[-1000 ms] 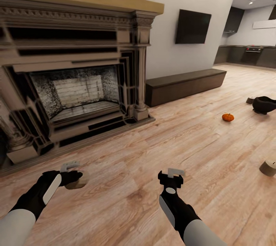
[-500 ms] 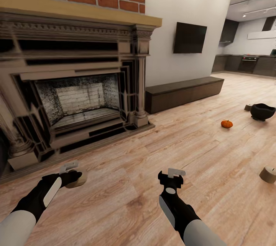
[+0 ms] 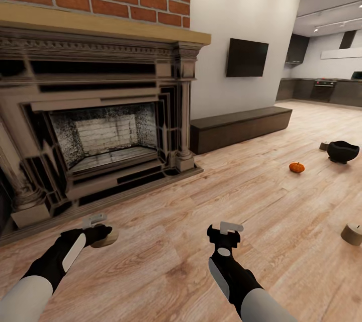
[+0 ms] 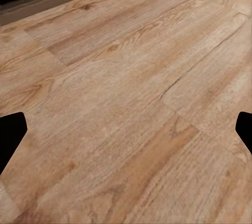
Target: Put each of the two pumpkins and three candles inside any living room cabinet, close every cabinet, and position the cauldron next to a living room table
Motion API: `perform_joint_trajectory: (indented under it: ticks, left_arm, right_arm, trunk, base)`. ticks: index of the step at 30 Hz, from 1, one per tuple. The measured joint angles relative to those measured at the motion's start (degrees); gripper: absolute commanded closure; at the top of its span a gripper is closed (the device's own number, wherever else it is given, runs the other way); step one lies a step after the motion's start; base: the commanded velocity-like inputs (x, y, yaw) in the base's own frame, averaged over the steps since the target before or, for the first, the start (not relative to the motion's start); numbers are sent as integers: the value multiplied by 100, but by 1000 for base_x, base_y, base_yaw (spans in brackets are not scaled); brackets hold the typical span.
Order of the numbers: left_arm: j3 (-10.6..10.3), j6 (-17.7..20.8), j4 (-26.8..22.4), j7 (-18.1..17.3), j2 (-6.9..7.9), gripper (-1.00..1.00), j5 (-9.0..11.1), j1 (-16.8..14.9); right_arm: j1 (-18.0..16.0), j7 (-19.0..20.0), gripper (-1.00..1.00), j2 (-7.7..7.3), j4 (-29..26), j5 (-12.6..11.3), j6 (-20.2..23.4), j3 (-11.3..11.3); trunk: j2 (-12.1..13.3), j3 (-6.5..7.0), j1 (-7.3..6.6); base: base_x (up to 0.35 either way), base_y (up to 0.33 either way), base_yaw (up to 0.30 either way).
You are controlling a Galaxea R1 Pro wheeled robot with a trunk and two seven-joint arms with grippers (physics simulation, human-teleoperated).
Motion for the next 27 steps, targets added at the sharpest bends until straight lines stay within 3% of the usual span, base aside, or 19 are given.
perform_joint_trajectory:
  ticks: [7,8,17,27]
  left_arm:
    - [-3,-135,83,2,-25,100,-5,0]
    - [-8,-256,168,9,-97,100,5,2]
    - [-4,-317,226,20,-187,100,-71,-1]
    - [1,-321,238,39,-190,100,-74,0]
  right_arm:
    - [0,7,-100,0,6,4,-16,4]
    - [0,-16,-100,0,9,33,-14,9]
    - [0,-25,-100,0,15,8,-10,9]
    - [-1,4,-100,0,16,-3,-9,11]
  trunk:
    - [0,0,0]
    - [0,0,0]
    - [0,0,0]
    - [0,0,-3]
  base:
    - [0,0,0]
    - [0,0,0]
    - [12,-6,0]
    - [220,-168,0]
